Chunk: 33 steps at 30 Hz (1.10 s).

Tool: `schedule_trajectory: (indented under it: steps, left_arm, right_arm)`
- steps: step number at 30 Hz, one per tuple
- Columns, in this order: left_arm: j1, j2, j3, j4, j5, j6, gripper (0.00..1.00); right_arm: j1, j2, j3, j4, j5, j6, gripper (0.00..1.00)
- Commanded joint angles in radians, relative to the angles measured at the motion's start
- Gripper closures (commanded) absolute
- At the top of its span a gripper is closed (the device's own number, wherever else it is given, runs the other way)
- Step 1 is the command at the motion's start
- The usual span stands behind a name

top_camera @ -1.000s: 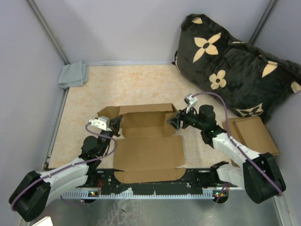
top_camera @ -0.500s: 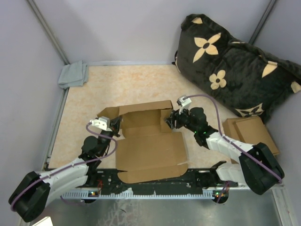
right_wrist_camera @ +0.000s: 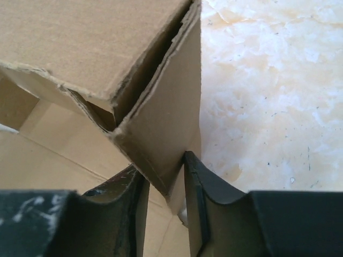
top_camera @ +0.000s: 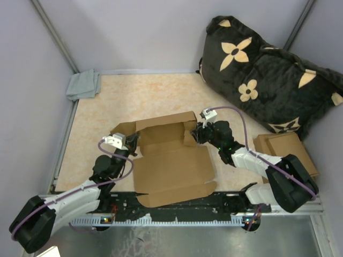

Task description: Fold the paper box

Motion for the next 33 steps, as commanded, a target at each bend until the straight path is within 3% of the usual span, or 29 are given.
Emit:
schedule_trajectory:
  steps: [1,8,9,11,13,16,26,33]
  left_arm:
    - [-0.015,-0.014,-0.009,-0.036,0.038,-0.006,1.0]
    - [-0.022,-0.024,0.038,-0.112,0.001,-0.007,1.0]
    - [-0.024,-0.026,0.044,-0.119,0.005,-0.009,1.0]
    - [-0.03,-0.03,0.054,-0.127,0.01,-0.01,1.0]
    - [-0.031,-0.036,0.052,-0.125,0.015,-0.014,1.0]
    - [-0.032,-0.045,0.043,-0.117,0.023,-0.012,1.0]
    - [-0.038,-0.051,-0.002,-0.06,0.034,0.018,1.0]
    - [-0.041,-0.046,0.0,-0.058,0.046,0.011,1.0]
  right_arm:
    - [0.007,0.02,0.031,0.096,-0.007,-0.015,0.76]
    - [0.033,-0.059,0.03,-0.005,0.062,-0.046,0.82]
    - [0.033,-0.071,0.029,-0.015,0.051,-0.052,0.78]
    - [0.033,-0.088,0.033,-0.038,0.022,-0.063,0.6]
    - [0.033,-0.101,0.044,-0.053,-0.006,-0.064,0.48]
    - [0.033,-0.12,0.068,-0.077,-0.054,-0.066,0.38]
    - [0.033,-0.14,0.105,-0.119,0.006,-0.098,0.36]
    - [0.034,-0.111,0.142,-0.129,0.132,-0.068,0.27]
